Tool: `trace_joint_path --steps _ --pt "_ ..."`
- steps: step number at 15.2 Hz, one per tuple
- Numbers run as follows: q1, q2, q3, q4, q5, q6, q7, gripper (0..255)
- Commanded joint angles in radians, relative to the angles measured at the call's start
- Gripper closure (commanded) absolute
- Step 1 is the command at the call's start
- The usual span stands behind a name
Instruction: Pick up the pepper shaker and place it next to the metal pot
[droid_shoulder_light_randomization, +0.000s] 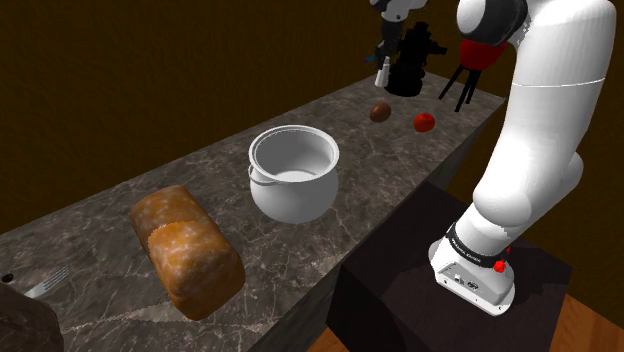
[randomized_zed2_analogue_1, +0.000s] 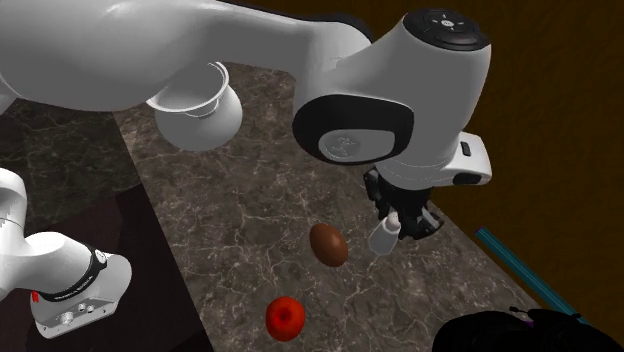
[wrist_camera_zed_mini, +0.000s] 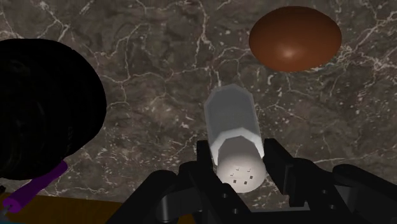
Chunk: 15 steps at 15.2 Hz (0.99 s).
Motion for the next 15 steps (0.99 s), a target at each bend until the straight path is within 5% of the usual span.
trace_joint_path --steps 1,15 --pt "-0.001 -0.002 -0.001 0.025 -0.001 -0.026 0.001 255" --pt "-0.017 0.005 -0.006 0.224 0.001 -0.218 -0.004 255"
